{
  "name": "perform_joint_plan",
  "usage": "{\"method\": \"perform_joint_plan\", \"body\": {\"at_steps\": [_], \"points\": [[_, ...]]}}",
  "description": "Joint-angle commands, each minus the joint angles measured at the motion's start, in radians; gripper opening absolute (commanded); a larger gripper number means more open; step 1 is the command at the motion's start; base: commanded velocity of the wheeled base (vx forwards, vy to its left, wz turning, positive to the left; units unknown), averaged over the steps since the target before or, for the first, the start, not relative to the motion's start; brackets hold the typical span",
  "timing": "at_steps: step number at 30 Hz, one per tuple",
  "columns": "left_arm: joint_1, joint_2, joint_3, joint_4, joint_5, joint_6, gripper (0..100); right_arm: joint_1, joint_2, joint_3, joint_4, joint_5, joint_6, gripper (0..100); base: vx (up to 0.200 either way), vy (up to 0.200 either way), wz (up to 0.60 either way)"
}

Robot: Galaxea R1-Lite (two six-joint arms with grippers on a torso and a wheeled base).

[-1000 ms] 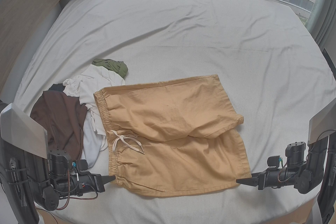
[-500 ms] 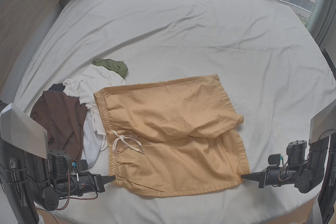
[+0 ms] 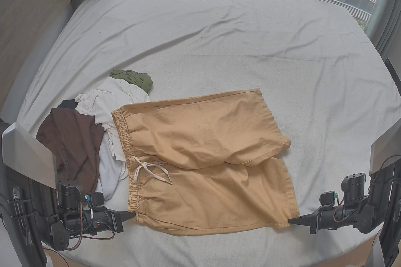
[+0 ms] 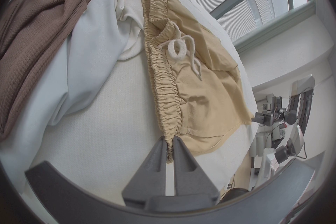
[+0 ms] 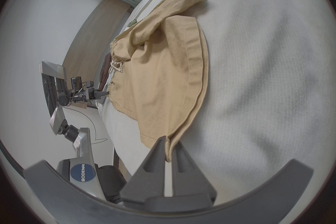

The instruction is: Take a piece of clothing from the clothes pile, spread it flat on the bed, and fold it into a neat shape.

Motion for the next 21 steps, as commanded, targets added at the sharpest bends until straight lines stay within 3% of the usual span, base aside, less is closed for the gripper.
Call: {"method": "perform_joint_plan", "body": {"at_steps": [1, 10, 21], "points": [[0.024, 0.062, 0.018, -0.008, 0.002, 0.044, 0, -0.016, -0.006, 0.019, 0.018, 0.000, -0.022, 0, 0.000, 0.000, 0.00], [0.043, -0.021, 0.018, 0.012, -0.055, 0.045, 0, -0.039, -0.039, 0.019, 0.107, 0.000, -0.114, 0, 0.000, 0.000, 0.00], [0.044, -0.226, 0.018, 0.067, -0.166, -0.002, 0, -0.009, -0.198, 0.005, 0.112, 0.005, -0.107, 0, 0.000, 0.000, 0.00]]}}
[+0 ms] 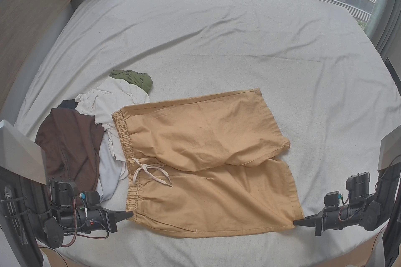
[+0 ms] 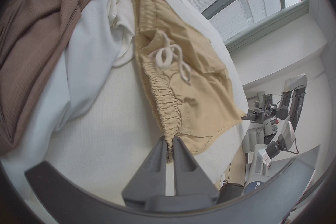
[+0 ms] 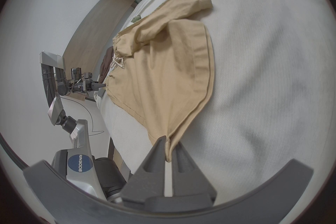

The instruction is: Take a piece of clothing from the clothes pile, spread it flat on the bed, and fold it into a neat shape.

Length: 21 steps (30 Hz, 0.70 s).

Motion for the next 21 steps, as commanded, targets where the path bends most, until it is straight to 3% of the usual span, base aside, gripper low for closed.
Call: {"method": "perform_joint_plan", "body": {"at_steps": [1, 6, 16, 21], "points": [[-0.007, -0.133, 0.017, -0.012, -0.035, -0.039, 0, 0.021, -0.105, -0.004, -0.018, 0.007, 0.011, 0, 0.000, 0.000, 0.00], [-0.010, -0.183, 0.017, -0.083, -0.051, -0.095, 0, 0.019, -0.169, -0.040, -0.045, 0.061, 0.056, 0, 0.000, 0.000, 0.00], [-0.018, -0.298, -0.049, -0.087, -0.068, -0.228, 0, 0.062, -0.298, -0.090, -0.210, 0.079, 0.301, 0, 0.000, 0.000, 0.00], [-0.018, -0.318, -0.084, -0.087, -0.065, -0.276, 0, 0.068, -0.311, -0.102, -0.260, 0.073, 0.363, 0, 0.000, 0.000, 0.00]]}}
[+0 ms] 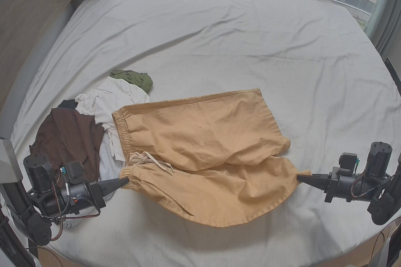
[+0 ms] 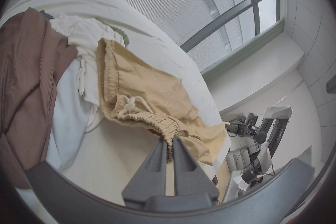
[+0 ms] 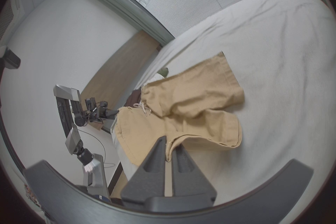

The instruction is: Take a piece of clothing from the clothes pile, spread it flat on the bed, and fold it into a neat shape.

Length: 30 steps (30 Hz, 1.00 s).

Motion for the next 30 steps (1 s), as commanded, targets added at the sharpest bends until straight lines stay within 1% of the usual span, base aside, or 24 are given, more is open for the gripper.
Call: {"method": "perform_joint_plan", "body": {"at_steps": [1, 6, 10, 11, 13, 20, 23, 30], "points": [[0.003, -0.043, -0.034, -0.003, 0.002, -0.014, 0, 0.011, -0.040, -0.017, -0.022, -0.003, 0.019, 0, 0.000, 0.000, 0.00], [0.011, -0.041, -0.077, -0.003, 0.011, -0.019, 0, 0.007, -0.040, -0.062, -0.022, -0.010, 0.032, 0, 0.000, 0.000, 0.00], [0.018, -0.043, -0.100, -0.003, 0.028, -0.045, 0, 0.009, -0.053, -0.068, -0.022, -0.010, 0.053, 0, 0.000, 0.000, 0.00], [0.023, -0.043, -0.120, -0.003, 0.048, -0.065, 0, 0.011, -0.075, -0.071, -0.021, -0.010, 0.058, 0, 0.000, 0.000, 0.00], [0.031, -0.040, -0.131, -0.003, 0.063, -0.075, 0, 0.011, -0.087, -0.075, -0.021, -0.010, 0.058, 0, 0.000, 0.000, 0.00], [0.048, -0.030, -0.143, -0.001, 0.071, -0.077, 0, 0.018, -0.150, -0.088, -0.007, -0.010, 0.061, 0, 0.000, 0.000, 0.00], [0.054, -0.023, -0.150, -0.001, 0.071, -0.077, 0, 0.032, -0.178, -0.089, -0.007, -0.010, 0.078, 0, 0.000, 0.000, 0.00], [0.066, -0.001, -0.162, -0.001, 0.072, -0.075, 0, 0.038, -0.205, -0.092, -0.007, -0.010, 0.082, 0, 0.000, 0.000, 0.00]]}}
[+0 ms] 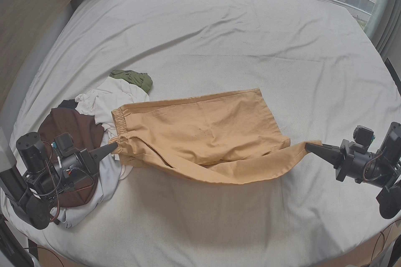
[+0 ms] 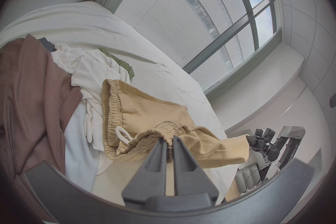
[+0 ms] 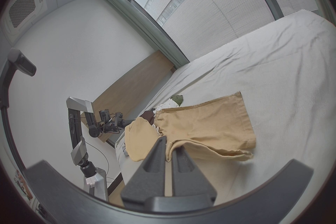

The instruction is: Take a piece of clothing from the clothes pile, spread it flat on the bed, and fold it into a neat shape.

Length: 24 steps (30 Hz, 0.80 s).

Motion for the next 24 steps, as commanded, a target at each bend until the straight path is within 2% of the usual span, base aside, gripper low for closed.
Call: {"method": "perform_joint_plan", "body": {"at_steps": [1, 12, 16, 18, 24], "points": [[0.004, 0.014, -0.006, -0.001, 0.000, -0.001, 0, 0.003, -0.026, -0.002, 0.000, 0.000, 0.001, 0, 0.000, 0.000, 0.00], [0.004, 0.011, -0.013, -0.001, 0.006, -0.001, 0, -0.003, 0.043, -0.063, -0.002, -0.004, 0.001, 0, 0.000, 0.000, 0.00], [-0.006, 0.014, -0.032, -0.001, 0.071, -0.004, 0, 0.002, 0.106, -0.129, -0.002, -0.026, 0.013, 0, 0.000, 0.000, 0.00], [-0.008, 0.014, -0.044, -0.001, 0.094, -0.007, 0, 0.000, 0.152, -0.189, -0.002, -0.030, 0.035, 0, 0.000, 0.000, 0.00], [-0.014, 0.021, -0.052, -0.001, 0.098, -0.006, 0, -0.008, 0.208, -0.332, 0.012, -0.032, 0.115, 0, 0.000, 0.000, 0.00]]}}
